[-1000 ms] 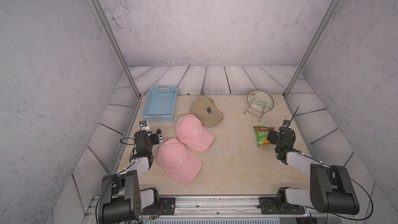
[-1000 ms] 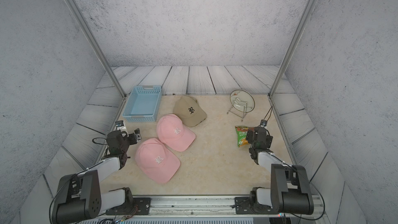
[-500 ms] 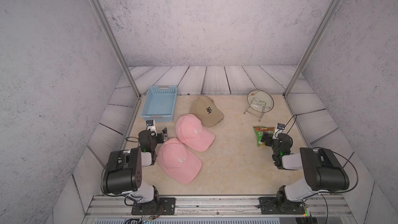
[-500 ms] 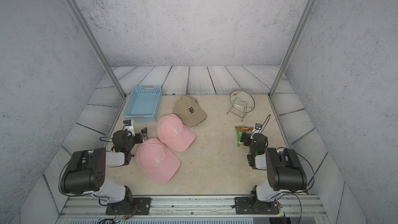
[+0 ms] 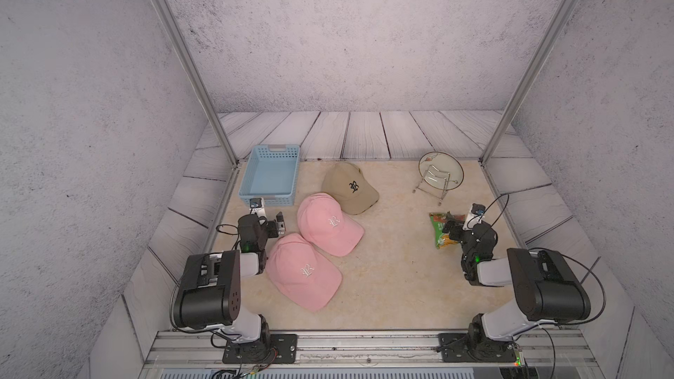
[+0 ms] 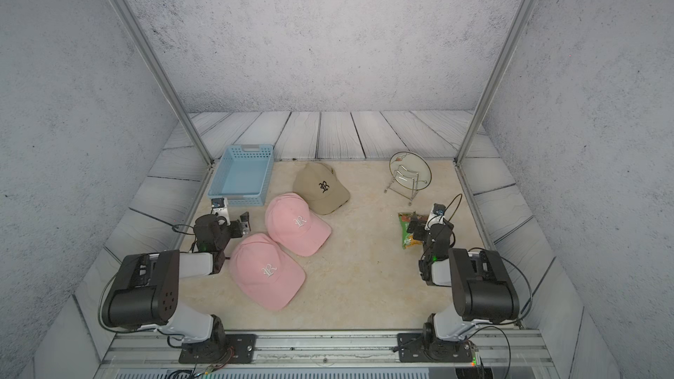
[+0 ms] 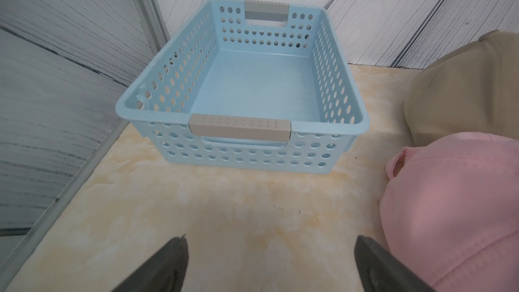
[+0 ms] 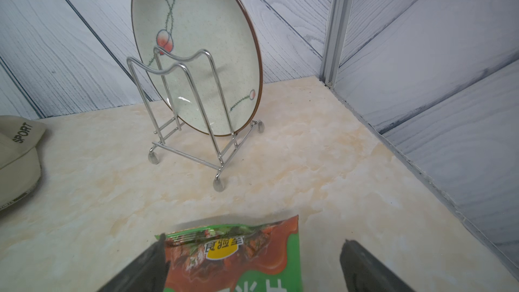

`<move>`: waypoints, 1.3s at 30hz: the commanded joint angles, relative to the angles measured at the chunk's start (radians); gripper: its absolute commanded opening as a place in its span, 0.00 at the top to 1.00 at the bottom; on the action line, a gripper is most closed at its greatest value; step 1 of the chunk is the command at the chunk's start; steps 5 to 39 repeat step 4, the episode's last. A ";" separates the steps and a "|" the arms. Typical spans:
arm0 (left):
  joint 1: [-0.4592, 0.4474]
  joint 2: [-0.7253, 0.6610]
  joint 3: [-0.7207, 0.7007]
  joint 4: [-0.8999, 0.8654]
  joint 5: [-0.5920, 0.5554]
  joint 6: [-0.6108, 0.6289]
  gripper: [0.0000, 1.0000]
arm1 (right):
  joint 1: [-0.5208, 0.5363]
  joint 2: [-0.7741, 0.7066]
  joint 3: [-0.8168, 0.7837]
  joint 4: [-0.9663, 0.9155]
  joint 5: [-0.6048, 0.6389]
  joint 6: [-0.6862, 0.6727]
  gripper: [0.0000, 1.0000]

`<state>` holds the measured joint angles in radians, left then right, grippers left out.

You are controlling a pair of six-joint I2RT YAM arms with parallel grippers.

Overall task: Turn the baseball cap inside out
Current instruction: Reset both arms

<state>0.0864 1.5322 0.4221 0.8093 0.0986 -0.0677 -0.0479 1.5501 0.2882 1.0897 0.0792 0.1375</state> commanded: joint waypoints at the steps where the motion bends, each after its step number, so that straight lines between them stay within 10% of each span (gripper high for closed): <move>1: -0.005 -0.014 -0.006 0.017 -0.030 -0.001 0.02 | -0.001 0.016 -0.001 0.022 -0.013 -0.009 0.00; 39: -0.005 -0.016 -0.008 0.020 -0.039 -0.004 0.02 | -0.001 0.017 -0.002 0.024 -0.013 -0.009 0.00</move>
